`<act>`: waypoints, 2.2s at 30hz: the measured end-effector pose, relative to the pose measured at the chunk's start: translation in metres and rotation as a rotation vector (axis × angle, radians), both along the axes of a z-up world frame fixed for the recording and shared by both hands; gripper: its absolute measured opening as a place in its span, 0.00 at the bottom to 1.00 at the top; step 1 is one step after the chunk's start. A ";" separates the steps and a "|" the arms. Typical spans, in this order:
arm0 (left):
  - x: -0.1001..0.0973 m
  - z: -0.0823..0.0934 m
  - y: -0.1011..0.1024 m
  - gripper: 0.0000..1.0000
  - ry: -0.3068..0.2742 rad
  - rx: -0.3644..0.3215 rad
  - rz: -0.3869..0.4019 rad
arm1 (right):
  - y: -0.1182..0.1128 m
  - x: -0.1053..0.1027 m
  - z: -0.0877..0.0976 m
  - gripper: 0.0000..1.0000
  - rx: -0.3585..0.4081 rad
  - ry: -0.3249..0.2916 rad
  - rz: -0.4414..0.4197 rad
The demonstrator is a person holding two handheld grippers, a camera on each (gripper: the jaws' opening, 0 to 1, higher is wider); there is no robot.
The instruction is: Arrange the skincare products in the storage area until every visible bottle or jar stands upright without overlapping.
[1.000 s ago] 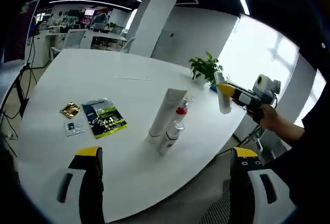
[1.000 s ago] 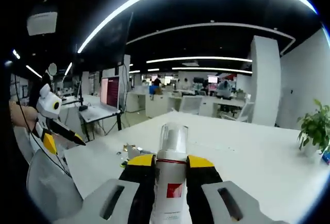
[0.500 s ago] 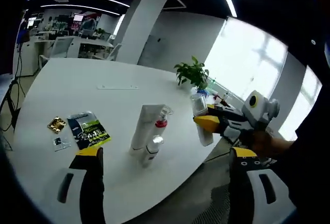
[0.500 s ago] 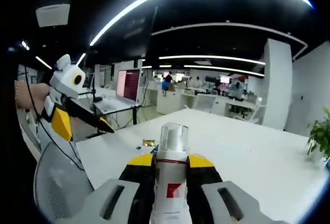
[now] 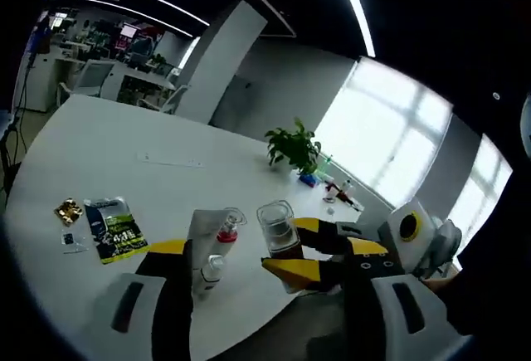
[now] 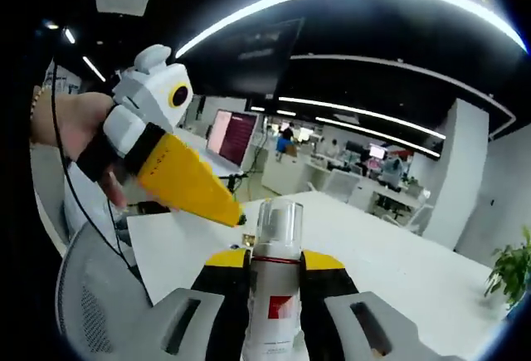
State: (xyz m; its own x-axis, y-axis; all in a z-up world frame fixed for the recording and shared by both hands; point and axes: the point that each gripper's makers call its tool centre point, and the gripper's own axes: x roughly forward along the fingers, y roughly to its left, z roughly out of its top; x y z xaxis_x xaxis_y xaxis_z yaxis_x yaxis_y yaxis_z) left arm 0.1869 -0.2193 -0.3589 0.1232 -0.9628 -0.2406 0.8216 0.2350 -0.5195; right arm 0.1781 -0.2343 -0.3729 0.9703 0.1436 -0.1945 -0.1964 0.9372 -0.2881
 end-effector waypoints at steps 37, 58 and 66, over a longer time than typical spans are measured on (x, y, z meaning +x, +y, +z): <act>0.007 0.018 -0.014 0.15 -0.051 -0.033 0.051 | 0.018 0.006 0.012 0.13 0.032 0.000 0.068; -0.056 0.076 -0.014 0.15 -0.436 -0.082 -0.612 | 0.035 -0.043 0.049 0.26 0.392 0.069 0.630; -0.074 0.087 -0.009 0.15 -0.496 -0.102 -0.731 | 0.043 -0.043 0.058 0.18 0.341 0.080 0.727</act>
State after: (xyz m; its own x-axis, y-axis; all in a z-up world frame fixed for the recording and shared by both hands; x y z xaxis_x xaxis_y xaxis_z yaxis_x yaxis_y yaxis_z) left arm 0.1127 -0.2285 -0.2718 -0.4632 -0.8554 -0.2318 0.8841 -0.4641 -0.0539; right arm 0.1350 -0.1911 -0.3153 0.5963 0.7976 -0.0907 -0.7988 0.6008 0.0318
